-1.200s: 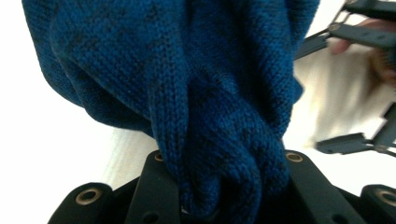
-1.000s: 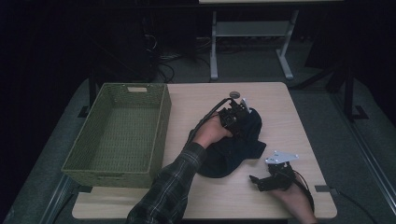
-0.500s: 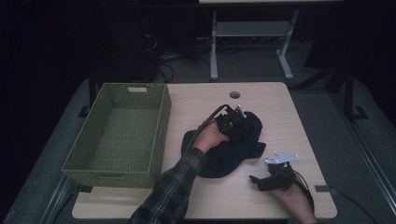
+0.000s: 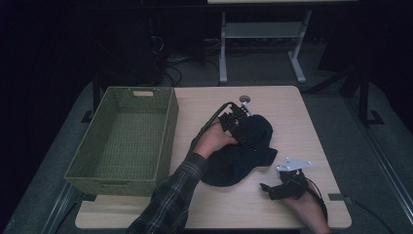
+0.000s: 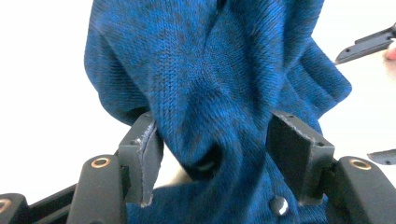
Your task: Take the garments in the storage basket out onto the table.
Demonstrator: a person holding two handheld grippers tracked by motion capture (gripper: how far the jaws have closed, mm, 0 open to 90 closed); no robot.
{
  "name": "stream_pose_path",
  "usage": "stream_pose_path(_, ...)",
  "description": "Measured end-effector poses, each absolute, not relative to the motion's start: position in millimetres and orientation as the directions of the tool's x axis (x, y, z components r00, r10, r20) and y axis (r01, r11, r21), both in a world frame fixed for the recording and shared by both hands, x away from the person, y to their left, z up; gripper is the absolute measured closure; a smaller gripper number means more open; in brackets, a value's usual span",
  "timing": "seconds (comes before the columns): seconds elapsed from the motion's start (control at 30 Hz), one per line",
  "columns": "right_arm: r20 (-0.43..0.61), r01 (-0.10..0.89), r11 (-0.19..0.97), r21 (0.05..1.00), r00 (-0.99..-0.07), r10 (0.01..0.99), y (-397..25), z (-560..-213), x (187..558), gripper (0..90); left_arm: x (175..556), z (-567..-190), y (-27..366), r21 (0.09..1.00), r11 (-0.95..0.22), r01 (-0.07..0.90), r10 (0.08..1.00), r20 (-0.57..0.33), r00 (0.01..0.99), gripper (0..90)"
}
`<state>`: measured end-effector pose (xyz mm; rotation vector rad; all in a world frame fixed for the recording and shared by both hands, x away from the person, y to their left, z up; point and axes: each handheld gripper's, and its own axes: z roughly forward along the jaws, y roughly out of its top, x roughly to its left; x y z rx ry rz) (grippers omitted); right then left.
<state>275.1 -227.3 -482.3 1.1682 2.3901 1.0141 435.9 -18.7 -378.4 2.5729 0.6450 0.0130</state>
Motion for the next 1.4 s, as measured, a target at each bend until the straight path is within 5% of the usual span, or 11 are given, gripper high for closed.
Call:
stream_pose_path(0.17,0.045,0.573,0.421,0.703,-0.626,0.778,-227,-482,275,3.0,428,-364,-5,0.472,-0.764,0.44,0.46,-0.081,0.884,40.2)
stream_pose_path(0.4,0.043,0.572,0.422,0.703,-0.627,0.778,-227,-482,275,3.0,412,-357,18,0.466,-0.761,0.451,0.48,-0.062,0.875,77.3)
stream_pose_path(0.53,0.042,0.572,0.422,0.703,-0.626,0.779,-227,-482,275,3.0,402,-361,31,0.443,-0.761,0.474,0.498,-0.071,0.864,89.8)
stream_pose_path(1.4,0.042,0.573,0.422,0.703,-0.625,0.779,-227,-482,275,3.1,368,-440,49,0.336,-0.796,0.504,0.489,-0.135,0.862,89.8)
